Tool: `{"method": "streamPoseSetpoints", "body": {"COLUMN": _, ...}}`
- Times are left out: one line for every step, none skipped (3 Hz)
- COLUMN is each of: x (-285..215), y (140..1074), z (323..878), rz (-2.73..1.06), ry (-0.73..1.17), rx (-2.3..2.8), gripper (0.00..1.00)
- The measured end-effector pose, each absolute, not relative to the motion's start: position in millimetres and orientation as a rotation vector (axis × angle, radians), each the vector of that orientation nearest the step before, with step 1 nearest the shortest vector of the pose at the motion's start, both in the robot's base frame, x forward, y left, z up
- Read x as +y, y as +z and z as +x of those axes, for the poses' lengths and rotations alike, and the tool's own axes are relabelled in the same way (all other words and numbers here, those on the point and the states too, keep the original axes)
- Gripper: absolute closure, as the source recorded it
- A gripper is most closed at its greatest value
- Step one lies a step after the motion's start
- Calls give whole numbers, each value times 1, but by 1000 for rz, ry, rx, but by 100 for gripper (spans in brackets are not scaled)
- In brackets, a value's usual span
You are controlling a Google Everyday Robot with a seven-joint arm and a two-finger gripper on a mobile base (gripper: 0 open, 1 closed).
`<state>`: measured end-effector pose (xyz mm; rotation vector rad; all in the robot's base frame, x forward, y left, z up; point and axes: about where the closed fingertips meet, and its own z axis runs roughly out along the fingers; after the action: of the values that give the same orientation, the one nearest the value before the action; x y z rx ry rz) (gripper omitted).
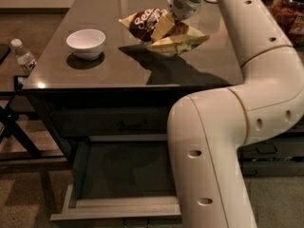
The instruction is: Place brown chip bag into middle drawer
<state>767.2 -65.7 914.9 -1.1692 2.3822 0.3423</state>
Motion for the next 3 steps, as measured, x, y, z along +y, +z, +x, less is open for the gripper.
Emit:
{"method": "streamPoseSetpoints", "body": {"x": -78, "y": 926, "z": 754, "rz": -1124, "ry": 385, "rx": 2394, "gripper": 100}}
{"method": "streamPoseSetpoints", "body": {"x": -91, "y": 930, "z": 729, "rz": -1095, "ry": 442, "rx": 2420, "gripper": 100}}
{"method": "streamPoseSetpoints", "body": {"x": -88, "y": 913, "z": 723, "rz": -1101, "ry": 465, "rx": 2456, "gripper": 100}}
